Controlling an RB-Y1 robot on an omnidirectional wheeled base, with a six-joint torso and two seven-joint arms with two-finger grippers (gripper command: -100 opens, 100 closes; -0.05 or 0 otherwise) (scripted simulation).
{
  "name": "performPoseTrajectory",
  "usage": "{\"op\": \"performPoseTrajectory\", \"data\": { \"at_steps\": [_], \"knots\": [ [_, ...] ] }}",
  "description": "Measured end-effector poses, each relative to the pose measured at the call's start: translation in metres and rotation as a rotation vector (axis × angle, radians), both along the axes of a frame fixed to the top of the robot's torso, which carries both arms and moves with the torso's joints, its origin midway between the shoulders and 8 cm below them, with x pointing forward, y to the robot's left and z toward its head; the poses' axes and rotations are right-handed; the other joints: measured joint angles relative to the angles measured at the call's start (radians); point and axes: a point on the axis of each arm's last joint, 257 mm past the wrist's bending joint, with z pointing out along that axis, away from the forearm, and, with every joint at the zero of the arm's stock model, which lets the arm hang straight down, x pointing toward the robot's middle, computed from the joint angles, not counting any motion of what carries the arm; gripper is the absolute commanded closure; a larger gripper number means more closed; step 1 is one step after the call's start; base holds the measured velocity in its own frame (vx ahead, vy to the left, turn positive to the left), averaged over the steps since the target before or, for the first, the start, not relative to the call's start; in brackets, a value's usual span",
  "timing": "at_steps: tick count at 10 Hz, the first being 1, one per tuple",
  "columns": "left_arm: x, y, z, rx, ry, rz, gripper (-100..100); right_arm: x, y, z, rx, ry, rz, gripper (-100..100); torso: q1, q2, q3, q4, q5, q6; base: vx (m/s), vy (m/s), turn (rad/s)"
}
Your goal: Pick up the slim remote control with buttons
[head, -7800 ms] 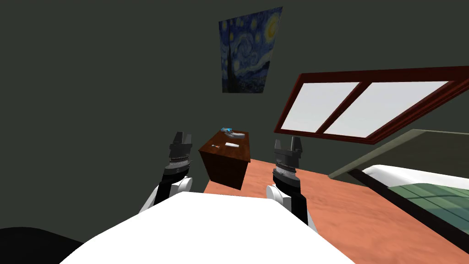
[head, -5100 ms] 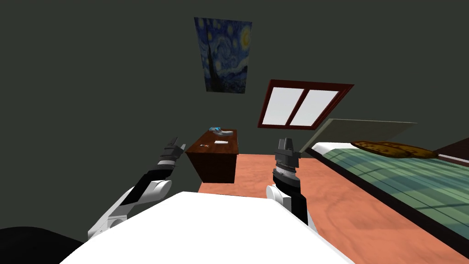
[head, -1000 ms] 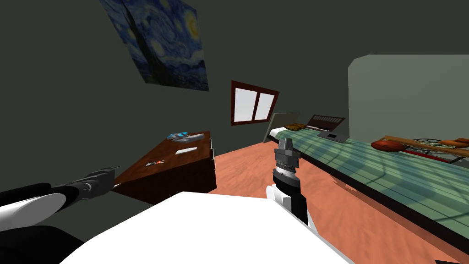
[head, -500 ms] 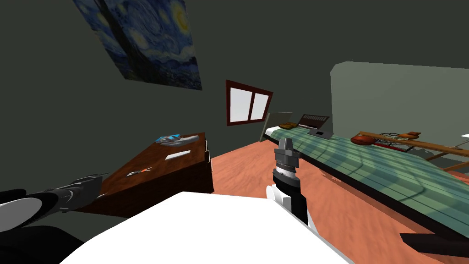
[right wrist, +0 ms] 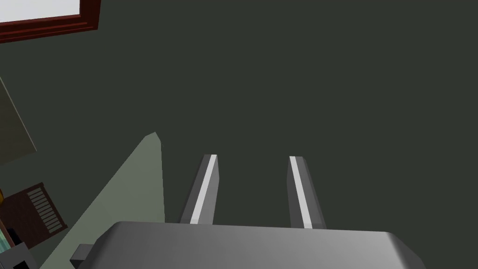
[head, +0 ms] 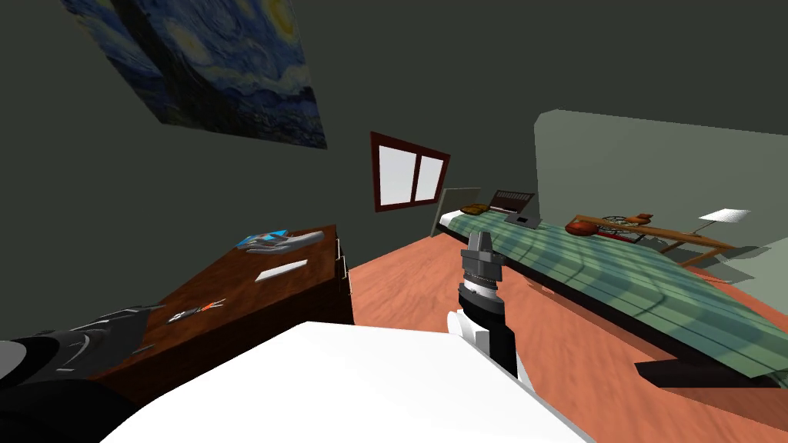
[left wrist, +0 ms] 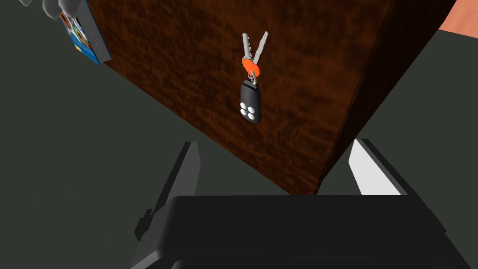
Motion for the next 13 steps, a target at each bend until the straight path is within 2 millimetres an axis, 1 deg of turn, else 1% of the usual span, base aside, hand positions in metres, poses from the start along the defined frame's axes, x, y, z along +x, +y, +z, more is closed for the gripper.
{"op": "performPoseTrajectory", "data": {
  "at_steps": [4, 7, 13],
  "knots": [
    [-0.031, -0.002, -0.009, -0.082, 0.076, 0.045, -100, 0.000, 0.000, 0.000, 0.000, 0.000, 0.000, 0, 0.001, -0.001, -0.001, 0.000, 0.000, 0.000, 0.084, 0.010, -0.159],
    [-0.059, -0.006, -0.018, -0.148, 0.130, 0.079, -100, 0.000, 0.000, 0.000, 0.000, 0.000, 0.000, 0, 0.001, -0.002, -0.001, 0.000, 0.000, 0.000, 0.088, 0.018, -0.124],
    [-0.102, -0.022, -0.036, -0.271, 0.223, 0.131, -100, 0.000, 0.000, 0.000, 0.000, 0.000, 0.000, 0, 0.001, -0.002, -0.001, 0.000, 0.000, 0.000, 0.087, 0.028, -0.137]
  ]
}}
